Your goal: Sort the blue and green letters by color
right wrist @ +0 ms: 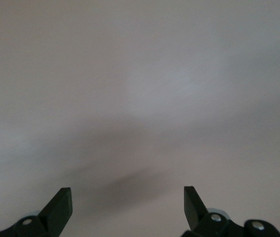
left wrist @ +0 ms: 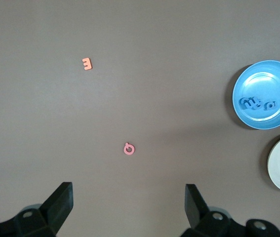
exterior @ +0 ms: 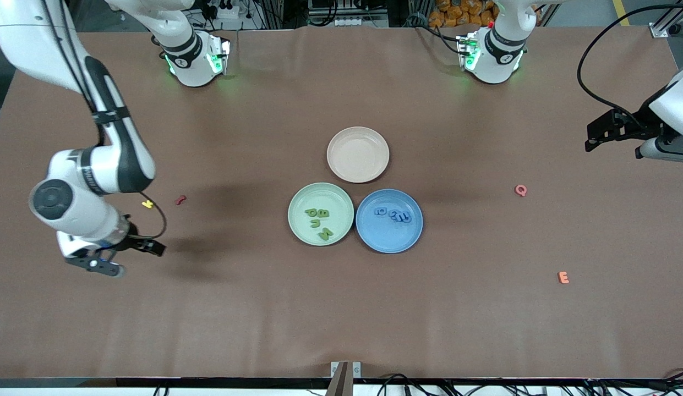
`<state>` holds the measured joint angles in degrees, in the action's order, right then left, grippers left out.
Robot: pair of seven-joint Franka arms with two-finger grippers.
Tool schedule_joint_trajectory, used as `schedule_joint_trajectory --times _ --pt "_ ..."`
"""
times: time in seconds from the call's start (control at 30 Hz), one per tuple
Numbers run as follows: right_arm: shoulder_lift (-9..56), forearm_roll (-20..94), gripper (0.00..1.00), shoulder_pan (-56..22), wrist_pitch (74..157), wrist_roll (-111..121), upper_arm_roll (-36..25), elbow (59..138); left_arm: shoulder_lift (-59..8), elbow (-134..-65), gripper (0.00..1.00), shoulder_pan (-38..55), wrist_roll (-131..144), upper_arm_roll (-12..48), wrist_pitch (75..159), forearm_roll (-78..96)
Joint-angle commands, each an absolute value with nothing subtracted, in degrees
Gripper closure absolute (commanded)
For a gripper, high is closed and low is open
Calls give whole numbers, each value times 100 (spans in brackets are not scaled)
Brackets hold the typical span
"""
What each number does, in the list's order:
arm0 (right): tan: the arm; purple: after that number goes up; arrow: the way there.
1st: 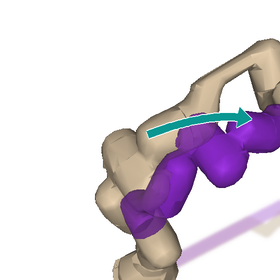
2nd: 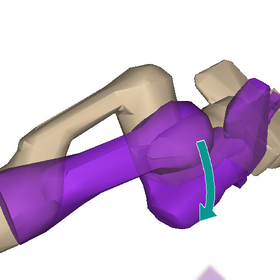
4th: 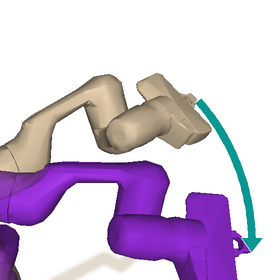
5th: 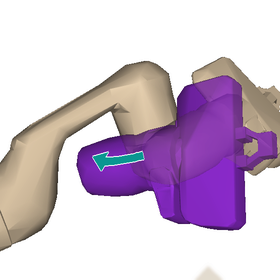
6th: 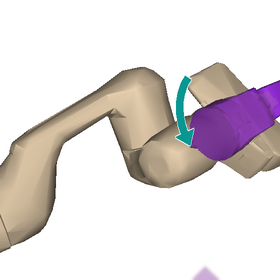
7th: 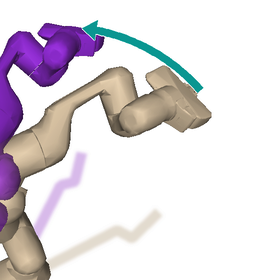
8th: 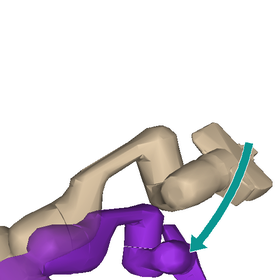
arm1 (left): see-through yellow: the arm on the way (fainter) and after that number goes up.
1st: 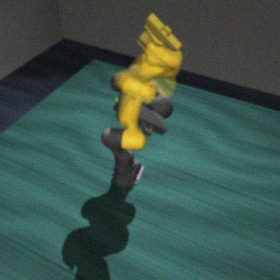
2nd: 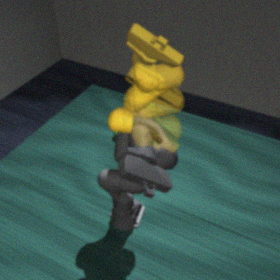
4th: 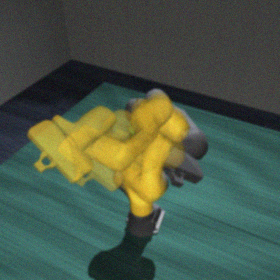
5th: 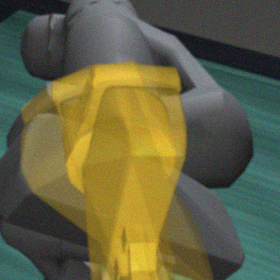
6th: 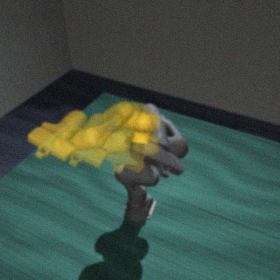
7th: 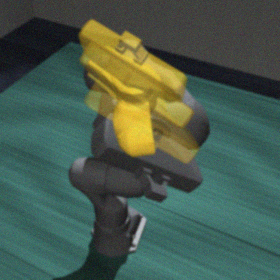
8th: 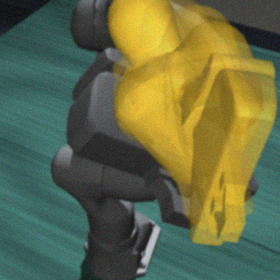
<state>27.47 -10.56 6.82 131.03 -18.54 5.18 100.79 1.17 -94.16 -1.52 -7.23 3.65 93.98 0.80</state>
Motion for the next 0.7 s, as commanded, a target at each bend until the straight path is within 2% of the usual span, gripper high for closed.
schedule_joint_trajectory --times 0.0,0.13,0.3,0.67 --pt "2347 -1090 0 940 13069 -1126 352 10433 62 -9281 0 -167 -633 378 9299 149" --pt "2233 -1081 0 1081 13034 -573 159 10433 62 -9281 0 -167 -633 378 9299 149" --pt "1961 -1063 0 1178 12526 -431 123 10275 62 -9281 0 -167 -633 378 9299 149" --pt "1345 -422 0 1116 10197 -290 18 9212 70 -9281 0 -176 -633 378 9325 167"
